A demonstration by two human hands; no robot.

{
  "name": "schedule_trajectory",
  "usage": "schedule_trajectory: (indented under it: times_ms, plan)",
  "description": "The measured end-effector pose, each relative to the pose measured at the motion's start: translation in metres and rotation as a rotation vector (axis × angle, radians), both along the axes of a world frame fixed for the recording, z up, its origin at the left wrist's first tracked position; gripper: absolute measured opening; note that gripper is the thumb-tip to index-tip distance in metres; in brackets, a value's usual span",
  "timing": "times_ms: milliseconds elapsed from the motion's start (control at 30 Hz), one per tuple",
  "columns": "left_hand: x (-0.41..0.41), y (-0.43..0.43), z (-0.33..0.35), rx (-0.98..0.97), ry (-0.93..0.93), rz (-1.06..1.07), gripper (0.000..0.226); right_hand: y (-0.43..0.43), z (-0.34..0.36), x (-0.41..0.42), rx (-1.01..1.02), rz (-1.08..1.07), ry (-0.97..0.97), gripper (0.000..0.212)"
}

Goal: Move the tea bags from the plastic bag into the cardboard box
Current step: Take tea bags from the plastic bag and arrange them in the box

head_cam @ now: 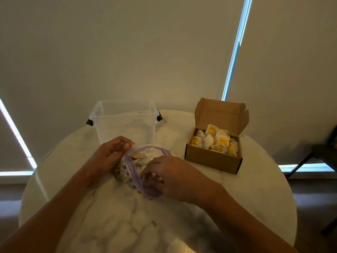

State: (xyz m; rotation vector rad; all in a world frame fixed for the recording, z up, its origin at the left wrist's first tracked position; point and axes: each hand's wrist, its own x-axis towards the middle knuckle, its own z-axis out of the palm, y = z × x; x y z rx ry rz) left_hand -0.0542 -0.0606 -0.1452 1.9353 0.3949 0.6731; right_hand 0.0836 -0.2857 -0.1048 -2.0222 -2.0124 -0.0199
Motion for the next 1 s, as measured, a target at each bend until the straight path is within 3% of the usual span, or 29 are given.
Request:
schedule_trajectory:
  times_ms: [133,300,367,467,533,633,800,900,1000]
  plan:
    - [-0.001,-0.003,0.000,0.041,-0.014,-0.027,0.022,-0.005,-0.003,0.004,-0.025,-0.043,-0.034,0.041]
    - [0.000,-0.003,0.000,0.084,-0.013,-0.021,0.024,-0.009,-0.007,0.009,0.022,-0.046,0.067,0.036]
    - [-0.001,-0.003,0.000,0.094,-0.015,-0.022,0.026,-0.014,-0.007,0.013,0.105,-0.064,0.227,0.032]
    - [-0.001,-0.002,-0.001,0.130,-0.008,-0.022,0.038,-0.026,0.001,0.021,0.188,-0.130,0.638,0.032]
    - [0.000,-0.001,-0.001,0.145,-0.010,-0.010,0.031,-0.031,0.009,0.027,0.202,-0.128,0.870,0.034]
    - [0.001,-0.002,-0.001,0.142,-0.004,0.009,0.022,-0.036,0.014,0.035,0.220,-0.107,1.117,0.033]
    - [-0.001,-0.002,-0.001,0.137,0.015,0.011,0.029,-0.043,0.017,0.043,0.254,-0.093,1.480,0.035]
    - [0.000,-0.001,-0.001,0.128,0.017,0.009,0.040,-0.044,0.018,0.050,0.357,-0.092,1.626,0.036]
    - [0.001,0.006,-0.007,0.116,0.039,0.013,0.037,-0.047,0.019,0.059,0.534,-0.165,1.587,0.025]
